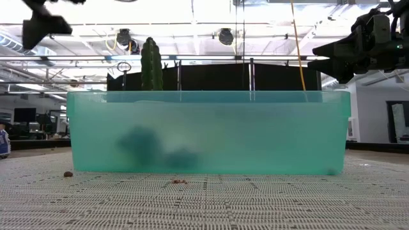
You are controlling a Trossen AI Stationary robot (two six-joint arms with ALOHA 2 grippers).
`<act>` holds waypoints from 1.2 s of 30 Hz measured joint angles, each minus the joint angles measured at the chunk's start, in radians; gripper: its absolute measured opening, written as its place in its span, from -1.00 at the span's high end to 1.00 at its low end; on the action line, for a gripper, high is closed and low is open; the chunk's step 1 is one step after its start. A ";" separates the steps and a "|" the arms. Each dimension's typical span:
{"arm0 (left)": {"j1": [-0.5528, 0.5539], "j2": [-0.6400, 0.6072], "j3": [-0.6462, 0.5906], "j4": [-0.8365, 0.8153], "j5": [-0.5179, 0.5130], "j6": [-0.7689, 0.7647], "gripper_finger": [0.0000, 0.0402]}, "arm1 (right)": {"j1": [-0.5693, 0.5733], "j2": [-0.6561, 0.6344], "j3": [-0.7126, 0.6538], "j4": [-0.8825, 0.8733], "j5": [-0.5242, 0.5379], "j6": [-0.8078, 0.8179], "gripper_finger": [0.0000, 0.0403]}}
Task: Pick and place Granola Bars by type
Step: Put the blue granola bar into the green bin
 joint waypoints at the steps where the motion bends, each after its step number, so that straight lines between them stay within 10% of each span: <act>1: -0.010 0.000 -0.035 0.012 0.000 -0.001 -0.71 | 0.000 0.000 0.000 0.000 0.000 0.000 -0.38; 14: -0.160 0.003 -0.391 0.377 -0.026 -0.110 -0.71 | 0.000 0.000 0.000 0.000 0.000 0.000 -0.38; 36: -0.251 0.128 -0.594 0.647 -0.144 -0.233 -0.71 | 0.000 0.000 0.000 0.000 0.000 0.000 -0.38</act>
